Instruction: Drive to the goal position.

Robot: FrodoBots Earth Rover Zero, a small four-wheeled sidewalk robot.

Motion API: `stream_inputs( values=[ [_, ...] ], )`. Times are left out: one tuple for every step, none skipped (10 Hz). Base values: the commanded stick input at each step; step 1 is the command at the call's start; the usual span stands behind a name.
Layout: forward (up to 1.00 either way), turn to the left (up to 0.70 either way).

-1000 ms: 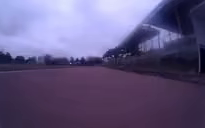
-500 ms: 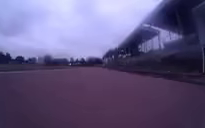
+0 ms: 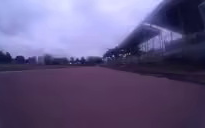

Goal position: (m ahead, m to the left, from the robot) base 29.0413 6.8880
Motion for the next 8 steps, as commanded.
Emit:
stream_inputs(
  values=[
    [0.70, 0.14],
    [0.70, 0.14],
    [0.70, 0.14],
    [0.70, 0.14],
    [0.70, 0.13],
    [0.70, 0.03],
    [0.70, 0.00],
    [0.70, 0.00]
  ],
)
